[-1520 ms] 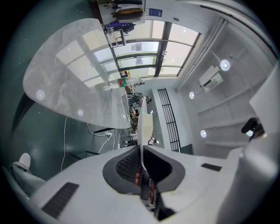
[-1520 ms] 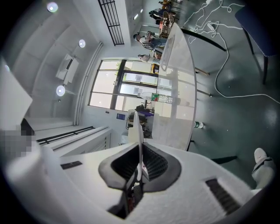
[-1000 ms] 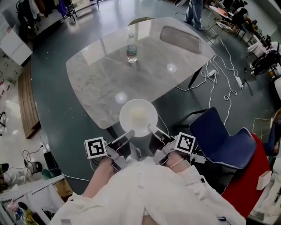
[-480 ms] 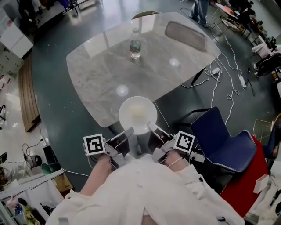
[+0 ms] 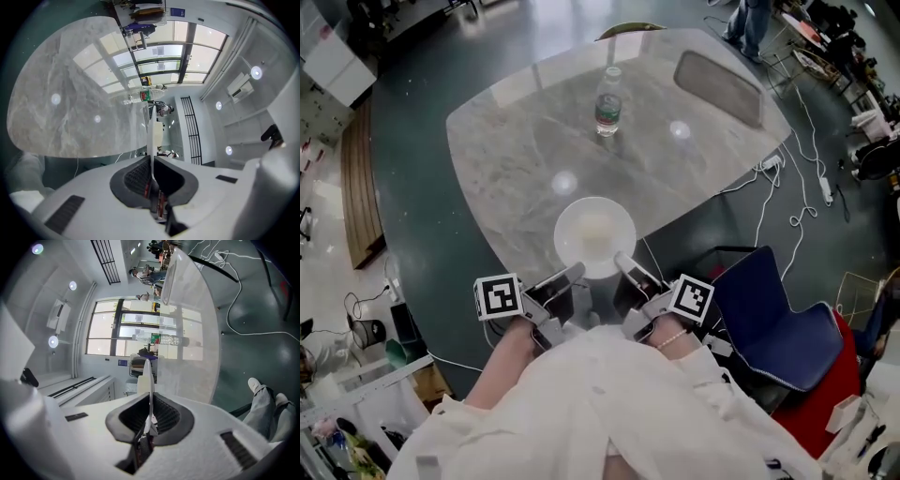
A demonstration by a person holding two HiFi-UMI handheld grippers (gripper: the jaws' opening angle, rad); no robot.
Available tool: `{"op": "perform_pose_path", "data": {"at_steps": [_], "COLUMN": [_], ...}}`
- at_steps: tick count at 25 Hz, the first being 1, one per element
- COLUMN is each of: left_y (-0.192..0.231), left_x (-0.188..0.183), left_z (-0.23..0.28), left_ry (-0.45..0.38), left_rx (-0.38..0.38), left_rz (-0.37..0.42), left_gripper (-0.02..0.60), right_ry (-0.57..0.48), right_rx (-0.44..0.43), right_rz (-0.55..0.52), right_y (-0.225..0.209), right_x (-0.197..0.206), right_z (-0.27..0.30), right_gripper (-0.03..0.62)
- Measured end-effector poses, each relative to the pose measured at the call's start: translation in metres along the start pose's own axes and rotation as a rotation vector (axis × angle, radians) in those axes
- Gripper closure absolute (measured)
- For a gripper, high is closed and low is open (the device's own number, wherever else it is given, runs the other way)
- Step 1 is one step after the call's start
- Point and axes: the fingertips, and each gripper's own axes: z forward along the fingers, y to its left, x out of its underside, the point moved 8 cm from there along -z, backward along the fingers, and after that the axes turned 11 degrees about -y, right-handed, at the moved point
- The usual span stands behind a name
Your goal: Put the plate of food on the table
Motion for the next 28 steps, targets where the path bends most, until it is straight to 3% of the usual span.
{"op": "perform_pose_path", "data": {"at_steps": [13, 21, 26, 28], "left_y": [-0.006, 0.002, 0.007, 0.007], "left_x": [-0.105, -0.135, -0.154, -0.16], "left_z": [0.033, 0.051, 0.063, 0.066], "left_ry": [0.006, 0.016, 0.041, 0.046], "left_rx": [-0.002, -0.003, 0.0, -0.014], "left_rz": [0.015, -0.028, 0.008, -0.012], "left_gripper": [0.555, 0.555, 0.555, 0.555], "right_ry": [0.018, 0.011, -0.001, -0.005], "right_rx": [0.011, 0.054, 0.097, 0.101], "right_rz": [0.002, -0.011, -0.001, 0.0], "right_y": [0.022, 0.023, 0.02, 0.018], "right_x": [-0.025, -0.038, -0.043, -0.044], "right_z": [0.106, 0.137, 0.153, 0.16], "right_gripper": [0.583, 0.583, 0.583, 0.583]}}
